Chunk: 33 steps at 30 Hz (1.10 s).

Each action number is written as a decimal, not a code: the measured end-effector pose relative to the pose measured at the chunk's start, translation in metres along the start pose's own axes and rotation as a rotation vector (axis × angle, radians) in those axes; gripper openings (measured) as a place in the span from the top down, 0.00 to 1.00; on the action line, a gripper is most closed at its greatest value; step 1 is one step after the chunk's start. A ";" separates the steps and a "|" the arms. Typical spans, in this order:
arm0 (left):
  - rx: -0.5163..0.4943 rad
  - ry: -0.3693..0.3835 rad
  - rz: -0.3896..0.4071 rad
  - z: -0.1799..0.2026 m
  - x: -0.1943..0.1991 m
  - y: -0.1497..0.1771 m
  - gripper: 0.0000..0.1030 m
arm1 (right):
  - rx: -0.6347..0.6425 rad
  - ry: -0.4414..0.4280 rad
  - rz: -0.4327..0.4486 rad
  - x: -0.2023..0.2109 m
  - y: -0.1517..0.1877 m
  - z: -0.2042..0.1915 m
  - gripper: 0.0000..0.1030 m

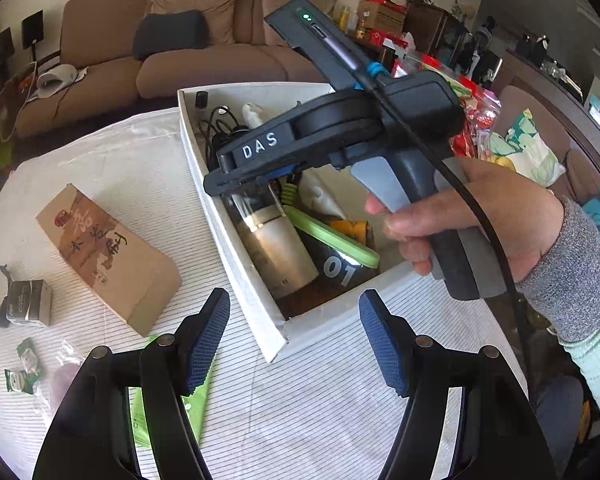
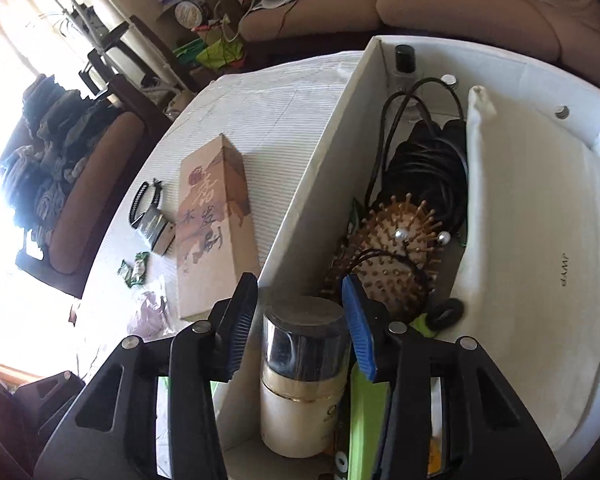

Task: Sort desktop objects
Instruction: 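Lower the cream jar into the white box and open the right gripper, then withdraw the right gripper from the white box back over the table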

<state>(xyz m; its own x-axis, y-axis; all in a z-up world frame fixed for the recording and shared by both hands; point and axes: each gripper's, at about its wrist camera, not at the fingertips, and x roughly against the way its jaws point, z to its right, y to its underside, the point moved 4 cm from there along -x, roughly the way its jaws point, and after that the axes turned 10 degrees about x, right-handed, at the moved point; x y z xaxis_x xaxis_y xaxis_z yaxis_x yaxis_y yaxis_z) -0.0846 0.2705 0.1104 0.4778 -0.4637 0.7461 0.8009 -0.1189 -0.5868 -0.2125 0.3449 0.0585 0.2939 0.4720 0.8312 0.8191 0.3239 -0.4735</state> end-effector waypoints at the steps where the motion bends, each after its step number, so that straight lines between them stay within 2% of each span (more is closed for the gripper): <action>1: 0.000 0.004 -0.003 0.000 -0.001 0.000 0.32 | 0.003 -0.030 -0.005 0.001 0.005 -0.003 0.72; 3: -0.003 0.012 -0.012 0.002 -0.006 0.002 0.32 | -0.016 -0.055 -0.023 0.004 0.015 -0.003 0.73; 5: -0.001 0.016 -0.021 0.006 -0.011 0.004 0.32 | -0.003 0.010 -0.040 0.006 0.020 0.000 0.72; 6: 0.003 0.020 -0.025 0.008 -0.013 0.005 0.32 | -0.008 0.031 -0.053 0.005 0.023 0.003 0.60; 7: 0.007 0.025 -0.027 0.010 -0.014 0.005 0.32 | -0.028 0.021 -0.051 0.007 0.025 0.005 0.57; 9: 0.011 0.026 -0.027 0.013 -0.015 0.005 0.29 | -0.046 0.007 -0.013 0.019 0.030 0.008 0.56; 10: 0.012 0.022 -0.024 0.014 -0.014 0.005 0.22 | -0.044 0.018 0.004 0.028 0.033 0.008 0.56; 11: 0.012 0.020 -0.019 0.015 -0.013 0.004 0.17 | -0.043 0.034 0.014 0.037 0.037 0.008 0.52; 12: 0.013 0.020 -0.015 0.016 -0.011 0.003 0.17 | -0.040 0.051 0.020 0.046 0.042 0.008 0.48; 17: 0.011 -0.011 -0.017 0.024 -0.012 0.000 0.14 | -0.029 0.189 0.006 0.078 0.070 0.011 0.43; 19: 0.005 -0.019 -0.022 0.029 -0.013 0.002 0.08 | -0.029 0.219 -0.001 0.088 0.081 0.013 0.36; 21: -0.001 -0.031 -0.019 0.034 -0.011 0.004 0.07 | -0.038 0.242 0.003 0.097 0.090 0.016 0.26; 22: -0.002 -0.039 -0.019 0.036 -0.011 0.005 0.03 | -0.047 0.252 0.009 0.101 0.096 0.017 0.22; 24: 0.004 -0.053 -0.021 0.039 -0.010 0.006 0.00 | -0.064 0.272 0.021 0.109 0.105 0.022 0.04; 25: 0.011 -0.058 -0.024 0.040 -0.009 0.007 0.00 | -0.073 0.275 0.024 0.112 0.110 0.022 0.00; 33: 0.017 -0.089 -0.010 0.057 0.005 0.012 0.00 | -0.084 0.294 0.056 0.142 0.133 0.016 0.00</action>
<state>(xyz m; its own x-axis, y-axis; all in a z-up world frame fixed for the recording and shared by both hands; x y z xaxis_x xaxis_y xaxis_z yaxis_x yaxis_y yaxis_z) -0.0519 0.3168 0.1247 0.4993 -0.3823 0.7775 0.8116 -0.1079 -0.5742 -0.0695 0.4682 0.1087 0.4593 0.2256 0.8592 0.8321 0.2292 -0.5050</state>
